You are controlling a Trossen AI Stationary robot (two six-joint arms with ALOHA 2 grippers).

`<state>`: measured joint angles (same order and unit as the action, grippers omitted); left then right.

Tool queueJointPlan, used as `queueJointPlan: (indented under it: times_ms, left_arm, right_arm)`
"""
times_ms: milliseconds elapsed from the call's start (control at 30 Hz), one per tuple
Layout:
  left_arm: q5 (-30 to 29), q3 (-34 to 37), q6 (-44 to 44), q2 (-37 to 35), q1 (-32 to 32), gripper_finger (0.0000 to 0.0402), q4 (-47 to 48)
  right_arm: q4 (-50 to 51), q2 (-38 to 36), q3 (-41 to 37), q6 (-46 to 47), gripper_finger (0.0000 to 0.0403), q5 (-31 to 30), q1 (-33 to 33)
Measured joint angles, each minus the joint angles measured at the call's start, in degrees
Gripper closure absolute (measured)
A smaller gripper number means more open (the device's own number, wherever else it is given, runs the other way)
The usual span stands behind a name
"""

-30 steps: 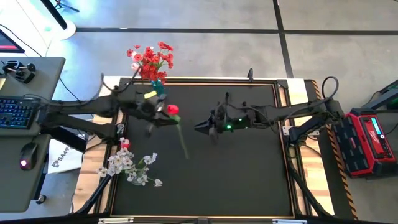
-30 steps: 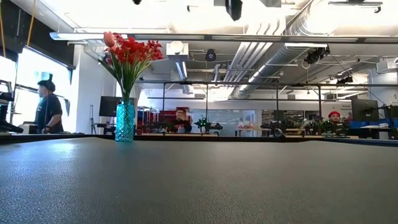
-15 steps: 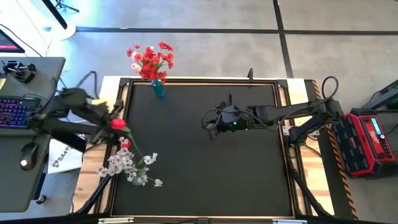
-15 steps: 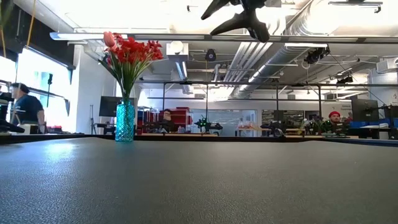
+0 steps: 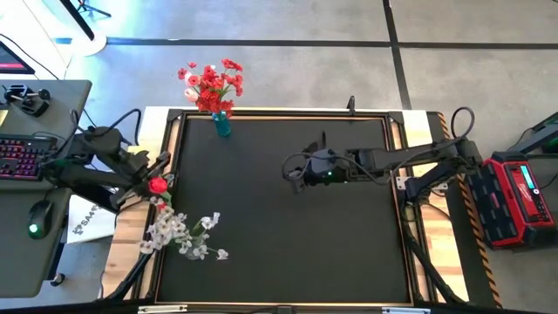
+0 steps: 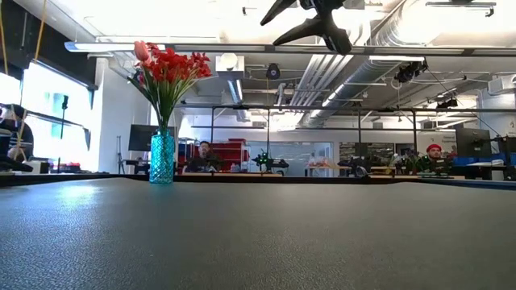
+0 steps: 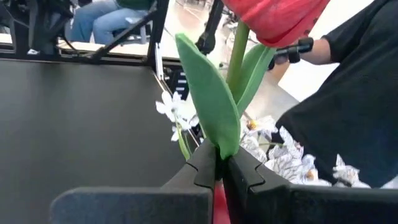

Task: Sort flowers into vase by color
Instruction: Put the red tulip into the transparent vase

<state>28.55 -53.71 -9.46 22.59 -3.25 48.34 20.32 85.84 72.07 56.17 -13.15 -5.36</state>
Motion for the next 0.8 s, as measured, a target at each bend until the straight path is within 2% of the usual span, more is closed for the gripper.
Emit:
queueJointPlan:
  times_ms: [567, 800]
  left_arm:
    - [0.07, 6.71, 1.66, 0.0, -2.27, 0.0399, -2.17]
    - [-0.12, 6.84, 1.67, 0.0, -2.27, 0.0359, -1.93]
  right_arm:
    - [0.0, 0.0, 0.0, 6.55, 0.0258, -4.55, -2.66]
    - [0.04, 0.0, 0.0, 7.98, 0.0258, -6.17, -4.84]
